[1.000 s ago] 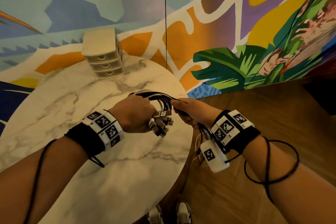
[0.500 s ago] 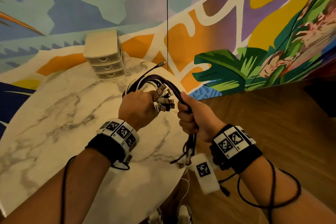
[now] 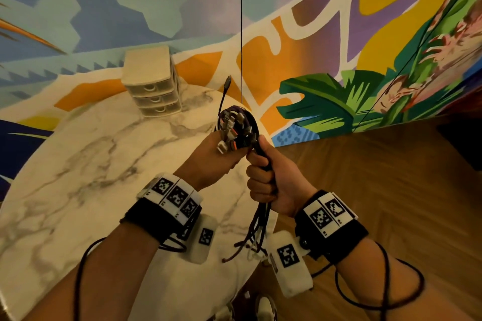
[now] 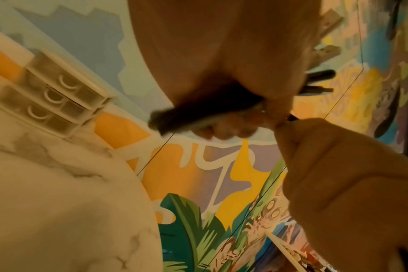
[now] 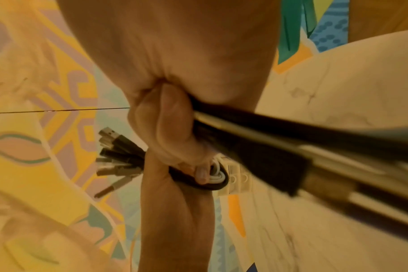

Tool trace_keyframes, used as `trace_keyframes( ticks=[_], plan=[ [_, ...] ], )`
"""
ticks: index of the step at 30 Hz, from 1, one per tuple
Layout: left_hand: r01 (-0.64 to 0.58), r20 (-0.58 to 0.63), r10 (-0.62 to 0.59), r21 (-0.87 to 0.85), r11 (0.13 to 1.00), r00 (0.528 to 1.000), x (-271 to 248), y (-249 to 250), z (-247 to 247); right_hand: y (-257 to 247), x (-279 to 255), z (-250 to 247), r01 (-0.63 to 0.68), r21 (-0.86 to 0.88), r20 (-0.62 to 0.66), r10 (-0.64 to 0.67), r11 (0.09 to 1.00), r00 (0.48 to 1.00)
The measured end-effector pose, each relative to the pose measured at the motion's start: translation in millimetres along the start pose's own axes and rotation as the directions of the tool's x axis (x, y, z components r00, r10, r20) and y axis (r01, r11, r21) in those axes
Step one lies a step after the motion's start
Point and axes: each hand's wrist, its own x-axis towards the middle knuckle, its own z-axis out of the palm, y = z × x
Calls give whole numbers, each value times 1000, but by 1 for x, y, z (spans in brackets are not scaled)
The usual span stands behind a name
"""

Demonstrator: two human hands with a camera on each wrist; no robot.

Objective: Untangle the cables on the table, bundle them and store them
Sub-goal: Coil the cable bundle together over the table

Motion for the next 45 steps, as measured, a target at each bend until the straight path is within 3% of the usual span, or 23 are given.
trace_keyframes(
  ticks=[5,11,14,19,21,23,25,29,31,35,42,45],
  plan=[
    [34,115,-17,-145,989,993,-4,4,-4,-4,2,6,13,-102,-66,-20,995,998],
    [70,52,-62,-148,987,997,0,10,4,-1,1,14,23,-395,6,-22,918,1000],
    [111,34,-106,-228,967,994,1,11,8,6,3,17,15,-566,-29,-38,825,999],
    [254,76,-243,-303,919,967,-2,3,13,7,8,19,-16,-816,-28,-12,578,1000],
    [274,91,-261,-432,859,961,-3,0,14,10,8,21,-49,-821,-27,47,568,999],
    [209,133,-162,-663,719,978,-2,-2,16,20,10,18,-98,-834,-45,110,543,993],
    [184,173,-76,-788,588,982,-1,2,16,33,15,10,-149,-890,-105,124,432,987],
    [188,222,1,-828,528,975,-3,5,10,34,23,-9,-116,-970,-134,-72,216,988],
    [204,250,11,-814,544,968,-6,4,5,25,25,-21,-115,-991,-122,-114,62,986],
    [213,269,-8,-743,635,963,-13,5,-5,9,28,-49,-245,-950,-226,-118,-192,967],
    [254,395,-70,-437,863,916,-30,0,-3,-13,24,-64,-243,-888,-237,-64,-391,969],
    [280,427,-145,-274,920,892,-32,7,2,-22,26,-69,-261,-858,-236,-111,-442,965]
  ],
)
